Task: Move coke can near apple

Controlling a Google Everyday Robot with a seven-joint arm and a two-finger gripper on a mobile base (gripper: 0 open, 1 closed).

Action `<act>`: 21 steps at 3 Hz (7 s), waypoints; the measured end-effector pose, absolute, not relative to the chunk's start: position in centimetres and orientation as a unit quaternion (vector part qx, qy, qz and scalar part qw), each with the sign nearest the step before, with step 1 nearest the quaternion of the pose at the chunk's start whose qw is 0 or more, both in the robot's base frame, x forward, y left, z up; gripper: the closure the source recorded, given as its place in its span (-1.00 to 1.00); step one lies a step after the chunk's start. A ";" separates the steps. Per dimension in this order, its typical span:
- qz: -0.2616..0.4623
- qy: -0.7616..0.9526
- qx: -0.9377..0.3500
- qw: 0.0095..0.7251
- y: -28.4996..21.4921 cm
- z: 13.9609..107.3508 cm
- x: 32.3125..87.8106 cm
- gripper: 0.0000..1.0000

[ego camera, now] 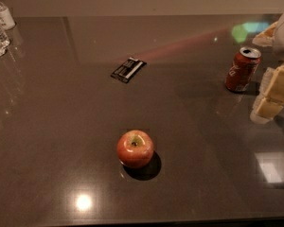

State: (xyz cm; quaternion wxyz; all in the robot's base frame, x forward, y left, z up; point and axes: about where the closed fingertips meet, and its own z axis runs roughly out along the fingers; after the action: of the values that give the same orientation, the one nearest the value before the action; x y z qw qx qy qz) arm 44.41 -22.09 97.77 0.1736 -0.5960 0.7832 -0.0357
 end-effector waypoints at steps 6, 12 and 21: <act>0.041 0.819 -0.487 0.300 -30.0 94.0 58.2 -1.00; 0.078 0.842 -0.452 0.283 -29.8 89.3 62.1 -0.20; 0.225 0.733 -0.571 0.293 -9.1 91.0 42.0 1.00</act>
Offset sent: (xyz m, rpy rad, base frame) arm 0.0641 -0.0655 0.0024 0.1995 -0.1331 -0.0858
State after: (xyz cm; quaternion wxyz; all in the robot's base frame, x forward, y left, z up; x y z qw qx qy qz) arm 42.00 -9.13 90.95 0.2928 -0.5712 0.7330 0.2251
